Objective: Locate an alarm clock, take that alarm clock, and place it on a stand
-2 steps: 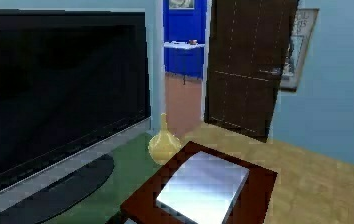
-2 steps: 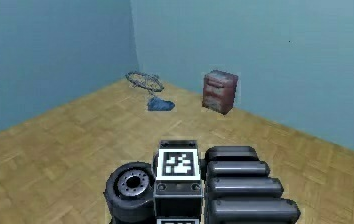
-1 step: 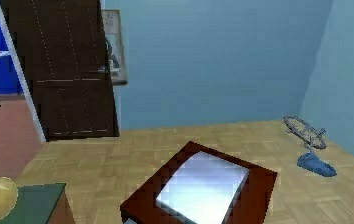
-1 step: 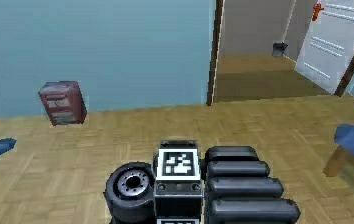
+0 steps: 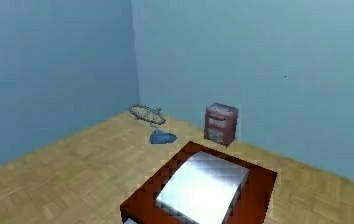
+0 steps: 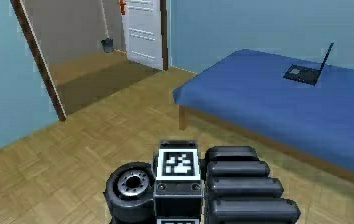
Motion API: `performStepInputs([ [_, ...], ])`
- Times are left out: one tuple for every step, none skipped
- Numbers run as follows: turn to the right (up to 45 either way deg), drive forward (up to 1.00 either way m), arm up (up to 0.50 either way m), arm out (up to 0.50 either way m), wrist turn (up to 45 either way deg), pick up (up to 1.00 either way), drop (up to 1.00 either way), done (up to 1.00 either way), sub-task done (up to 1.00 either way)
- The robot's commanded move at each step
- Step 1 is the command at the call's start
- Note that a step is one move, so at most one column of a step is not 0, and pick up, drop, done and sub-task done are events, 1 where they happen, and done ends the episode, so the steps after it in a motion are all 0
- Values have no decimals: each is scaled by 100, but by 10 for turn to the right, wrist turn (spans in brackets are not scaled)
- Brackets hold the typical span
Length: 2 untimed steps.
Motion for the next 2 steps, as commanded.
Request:
performStepInputs([
  [360,0,0,0,0,0,0,0,0],
  [0,15,0,0,0,0,0,0,0],
])
